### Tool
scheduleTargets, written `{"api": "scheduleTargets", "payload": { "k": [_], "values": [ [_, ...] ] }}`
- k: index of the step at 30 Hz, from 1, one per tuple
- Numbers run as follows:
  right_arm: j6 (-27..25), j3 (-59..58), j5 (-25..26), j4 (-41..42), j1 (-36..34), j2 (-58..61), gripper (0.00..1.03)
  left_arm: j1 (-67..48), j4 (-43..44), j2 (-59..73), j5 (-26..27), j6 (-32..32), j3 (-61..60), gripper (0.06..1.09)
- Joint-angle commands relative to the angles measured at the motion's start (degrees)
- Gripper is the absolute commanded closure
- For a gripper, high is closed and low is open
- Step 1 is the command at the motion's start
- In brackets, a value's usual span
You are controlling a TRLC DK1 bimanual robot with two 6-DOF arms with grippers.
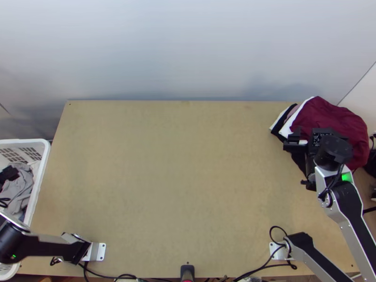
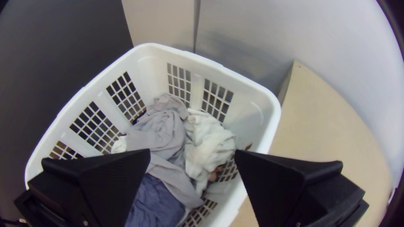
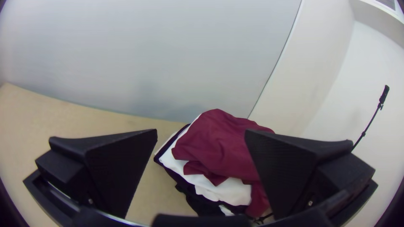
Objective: Fold the t-shirt
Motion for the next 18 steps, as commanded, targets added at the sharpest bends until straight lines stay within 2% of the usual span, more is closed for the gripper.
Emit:
{"api": "scheduleTargets", "payload": {
  "k": [1,3,8,13,16,18],
  "values": [
    [-2.28,-1.06,1.27,-0.21,0.96,0.13,0.07,2.18,4.48,7.63,-5.31,11.00,5.36,0.11],
    [-2.90,-0.97,1.19,-0.47,1.40,0.13,0.07,1.74,4.48,9.83,-10.41,15.57,5.71,0.11],
    [-2.98,-0.44,1.01,-0.21,3.07,-0.31,0.07,2.09,9.14,13.17,-12.87,16.09,5.71,0.11],
    [-3.07,-0.35,0.13,1.29,3.51,-0.40,0.07,1.74,19.51,15.37,-16.12,16.09,2.90,0.11],
    [-3.60,-0.62,0.13,2.69,3.51,0.74,0.07,1.56,21.44,17.39,-17.44,17.76,3.42,0.11],
    [-3.78,-0.44,0.04,2.34,3.68,1.62,0.12,1.39,22.67,19.06,-18.58,18.64,4.22,0.11]
  ]
}}
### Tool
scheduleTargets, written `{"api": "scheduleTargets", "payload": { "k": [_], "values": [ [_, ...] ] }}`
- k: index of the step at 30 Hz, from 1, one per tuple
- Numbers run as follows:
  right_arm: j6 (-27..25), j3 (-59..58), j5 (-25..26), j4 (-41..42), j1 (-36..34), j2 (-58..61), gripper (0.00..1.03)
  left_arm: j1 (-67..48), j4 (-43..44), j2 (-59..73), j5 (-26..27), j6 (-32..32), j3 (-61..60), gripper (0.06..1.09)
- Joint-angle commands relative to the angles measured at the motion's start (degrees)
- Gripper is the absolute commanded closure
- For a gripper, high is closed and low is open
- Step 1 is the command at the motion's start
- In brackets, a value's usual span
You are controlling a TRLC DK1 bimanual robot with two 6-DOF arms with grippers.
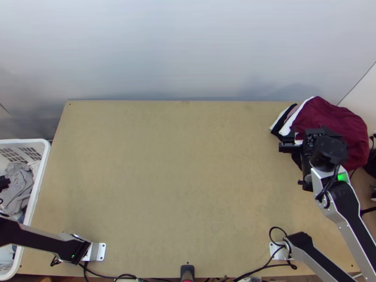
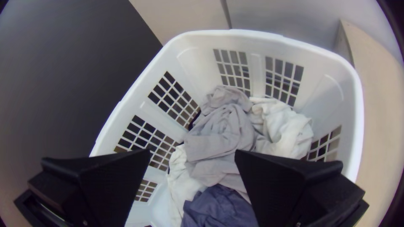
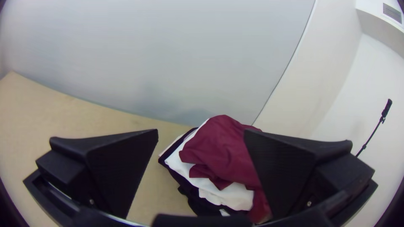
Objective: Fold the t-shirt
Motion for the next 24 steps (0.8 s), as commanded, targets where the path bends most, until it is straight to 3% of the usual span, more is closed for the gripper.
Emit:
{"api": "scheduleTargets", "payload": {
  "k": [1,5,18,24],
  "values": [
    [-0.72,0.13,-0.46,0.97,0.62,1.75,0.12,-0.43,6.30,5.58,-3.85,2.49,1.16,0.11],
    [-0.72,1.18,-2.04,0.97,1.24,3.77,0.12,-0.87,0.50,11.20,-5.69,2.05,5.90,0.10],
    [-1.07,1.09,-2.66,0.79,1.68,7.03,0.12,-0.43,-2.31,23.24,-6.57,9.26,12.41,0.11],
    [-0.63,0.48,-2.66,1.32,1.68,7.73,0.12,-1.48,-2.75,28.08,-6.75,7.94,16.72,0.11]
  ]
}}
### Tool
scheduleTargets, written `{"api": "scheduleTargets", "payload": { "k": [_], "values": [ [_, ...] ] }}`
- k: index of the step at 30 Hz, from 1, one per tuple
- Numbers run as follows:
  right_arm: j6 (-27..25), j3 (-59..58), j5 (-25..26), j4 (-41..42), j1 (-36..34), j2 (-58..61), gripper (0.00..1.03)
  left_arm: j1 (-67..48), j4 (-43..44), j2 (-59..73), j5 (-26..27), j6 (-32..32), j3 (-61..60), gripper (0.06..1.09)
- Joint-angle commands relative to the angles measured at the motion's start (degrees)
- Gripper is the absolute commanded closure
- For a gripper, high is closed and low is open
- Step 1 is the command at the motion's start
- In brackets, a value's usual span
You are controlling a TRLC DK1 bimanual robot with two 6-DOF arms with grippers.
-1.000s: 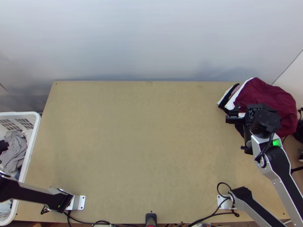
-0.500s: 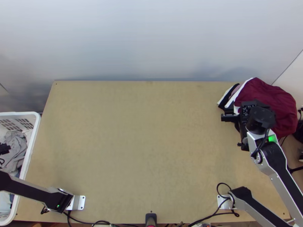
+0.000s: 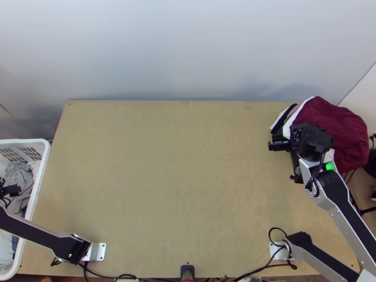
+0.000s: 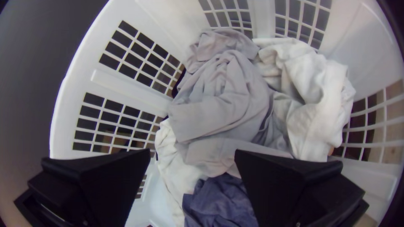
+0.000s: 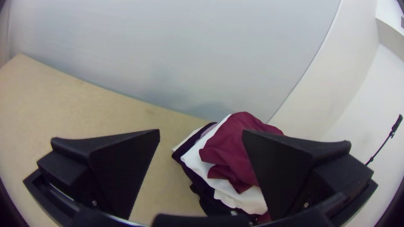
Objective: Fold the t-shirt
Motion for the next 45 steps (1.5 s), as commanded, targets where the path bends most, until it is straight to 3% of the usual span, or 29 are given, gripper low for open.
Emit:
{"api": "scheduleTargets", "payload": {
  "k": [1,10,26,28,32,35,41,45],
  "values": [
    [0.40,-0.35,-0.10,0.49,-0.05,1.22,0.12,-0.85,-3.04,6.60,-0.41,0.11,5.75,0.11],
    [0.05,-0.70,-0.10,1.10,-0.31,1.57,0.11,-1.55,-10.34,14.33,-3.66,-1.12,11.64,0.11],
    [-0.13,-0.44,-0.10,1.19,-0.84,1.83,0.11,-2.35,-11.48,18.99,-7.09,-8.06,18.05,0.11],
    [-0.13,-0.61,-0.10,1.01,-1.10,1.74,0.12,-2.43,-14.56,19.25,-6.74,-7.62,18.93,0.21],
    [-0.04,-0.70,-0.10,1.01,-1.37,1.66,0.11,-2.35,-17.37,20.66,-6.74,-8.59,20.43,0.23],
    [-0.04,-0.18,-0.10,1.10,-1.54,1.74,0.12,-1.91,-18.07,20.04,-2.34,-8.94,20.16,0.51],
    [-0.04,-0.35,-0.10,1.10,-1.72,1.74,0.11,-1.38,-17.98,19.78,1.08,-8.94,20.08,0.83],
    [-0.13,-0.44,-0.01,1.01,-1.81,1.66,0.12,-1.20,-18.07,19.78,1.70,-8.94,20.16,0.86]
  ]
}}
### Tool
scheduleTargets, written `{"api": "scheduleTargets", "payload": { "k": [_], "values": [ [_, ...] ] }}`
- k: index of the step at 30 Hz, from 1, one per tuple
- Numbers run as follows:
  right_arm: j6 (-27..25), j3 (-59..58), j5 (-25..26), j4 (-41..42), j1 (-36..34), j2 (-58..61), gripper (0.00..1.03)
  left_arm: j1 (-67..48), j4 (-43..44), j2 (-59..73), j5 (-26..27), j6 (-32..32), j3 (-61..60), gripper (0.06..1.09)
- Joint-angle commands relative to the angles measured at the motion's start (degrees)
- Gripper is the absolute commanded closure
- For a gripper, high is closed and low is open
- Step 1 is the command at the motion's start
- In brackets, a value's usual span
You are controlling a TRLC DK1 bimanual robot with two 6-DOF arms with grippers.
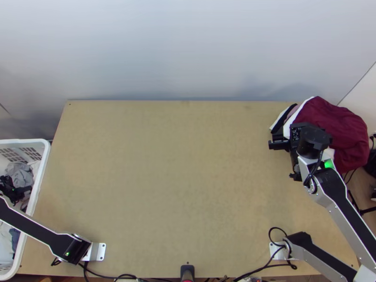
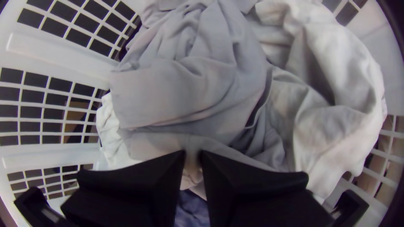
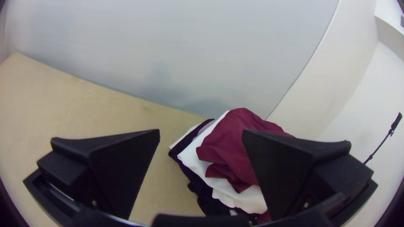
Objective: Fold the t-shirt
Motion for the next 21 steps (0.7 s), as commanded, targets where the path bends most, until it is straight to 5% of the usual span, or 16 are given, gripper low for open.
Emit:
{"api": "scheduleTargets", "payload": {
  "k": [1,4,7,14,21],
  "values": [
    [0.00,-0.09,-0.06,-0.08,-0.21,-0.05,0.11,0.48,-0.63,0.07,2.03,-0.20,0.27,0.86],
    [-0.08,-0.09,-0.06,-0.17,-0.21,-0.05,0.11,0.92,-0.45,0.51,2.03,-0.02,0.45,0.86],
    [-0.17,-0.09,-0.06,-0.34,-0.21,-0.14,0.11,1.36,-0.54,0.77,2.64,-0.02,0.45,1.05],
    [-0.17,0.26,-0.06,-0.26,-0.21,-0.05,0.11,1.89,-2.74,-1.96,4.49,-0.99,0.10,1.04],
    [0.18,1.93,-0.06,-0.69,-0.39,-0.49,0.12,2.15,-13.99,-15.58,16.62,-4.24,-1.48,1.05]
  ]
}}
